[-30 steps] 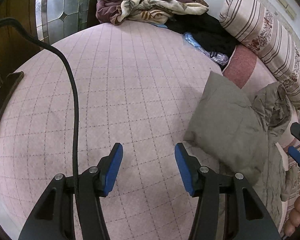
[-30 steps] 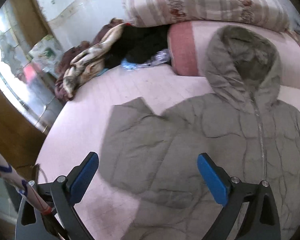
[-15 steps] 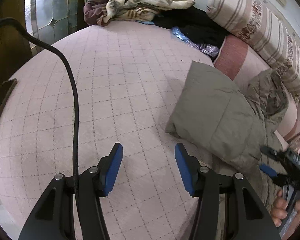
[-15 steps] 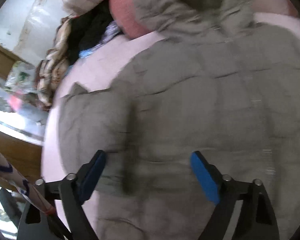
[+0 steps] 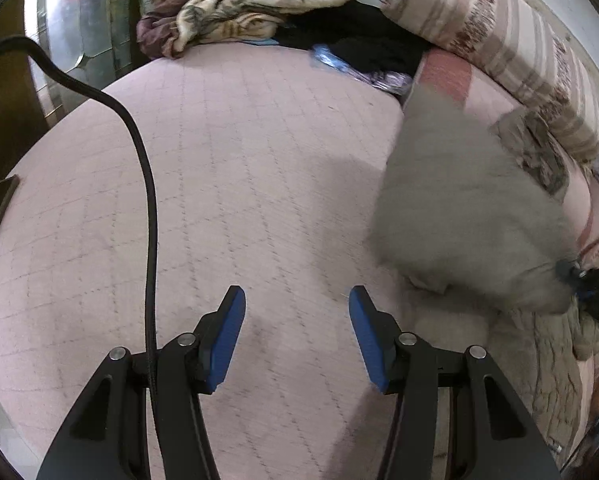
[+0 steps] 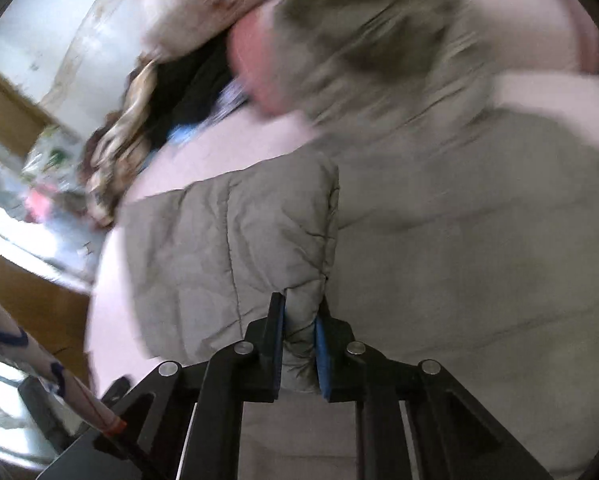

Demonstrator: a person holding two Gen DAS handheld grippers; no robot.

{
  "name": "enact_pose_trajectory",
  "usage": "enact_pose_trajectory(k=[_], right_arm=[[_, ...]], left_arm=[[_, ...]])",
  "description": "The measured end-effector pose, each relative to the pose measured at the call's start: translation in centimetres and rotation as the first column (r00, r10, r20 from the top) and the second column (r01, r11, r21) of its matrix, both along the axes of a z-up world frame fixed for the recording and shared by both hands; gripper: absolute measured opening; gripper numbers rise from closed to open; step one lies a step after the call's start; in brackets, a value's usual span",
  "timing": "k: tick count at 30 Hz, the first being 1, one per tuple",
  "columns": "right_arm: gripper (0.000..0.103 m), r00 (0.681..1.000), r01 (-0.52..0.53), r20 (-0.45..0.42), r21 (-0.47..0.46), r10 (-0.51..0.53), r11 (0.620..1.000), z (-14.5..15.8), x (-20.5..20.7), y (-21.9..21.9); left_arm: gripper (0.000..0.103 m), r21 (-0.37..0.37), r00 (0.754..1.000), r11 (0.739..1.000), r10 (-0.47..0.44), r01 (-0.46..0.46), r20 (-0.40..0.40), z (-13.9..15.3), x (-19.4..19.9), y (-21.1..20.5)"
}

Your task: Fold large clothes

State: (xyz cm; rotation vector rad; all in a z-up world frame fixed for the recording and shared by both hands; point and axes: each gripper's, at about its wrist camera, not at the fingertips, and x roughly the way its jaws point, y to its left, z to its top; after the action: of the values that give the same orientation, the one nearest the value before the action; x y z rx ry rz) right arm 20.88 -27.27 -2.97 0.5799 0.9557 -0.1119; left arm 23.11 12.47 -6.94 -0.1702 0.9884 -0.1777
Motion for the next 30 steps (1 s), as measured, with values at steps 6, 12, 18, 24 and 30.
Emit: enact_pose_trajectory(k=[6,12,18,24,30], right_arm=[[0.014,0.96,0.199,-0.126,-0.314,-0.249,0.928,-0.2,-2.4,-10.2],[0.014,0.915,0.226,-0.247,-0.339,-0.318,0.913,-5.1,-1.6,-14.4],[0.03,0.893,0.27,-0.268,-0.326,-0.363,0.906,-8.8,-0.4,-15.0],[0.062,0.9,0.344,-0.198,-0.229,-0.39,0.911,-7.2,-3.9,-17.4],[0.063,0.936,0.345,-0.033,-0.122,-0.351,0.931,-3.5,-14.1,-19.7]], left_arm=[[0.053,0.018,0.994,0.994,-0.108,0.108,-0.014,-0.6,-0.9,-3.8],[0.053,0.046,0.976,0.975,-0.213,0.215,-0.049,-2.1,-1.7,-7.5],[0.053,0.125,0.971,0.963,-0.234,0.24,-0.056,-3.1,-1.7,-9.4],[0.053,0.132,0.976,0.967,-0.219,0.219,-0.02,-1.8,-2.4,-9.3],[0.053,0.199,0.973,0.959,-0.219,0.201,0.071,0.7,-5.2,-10.6]])
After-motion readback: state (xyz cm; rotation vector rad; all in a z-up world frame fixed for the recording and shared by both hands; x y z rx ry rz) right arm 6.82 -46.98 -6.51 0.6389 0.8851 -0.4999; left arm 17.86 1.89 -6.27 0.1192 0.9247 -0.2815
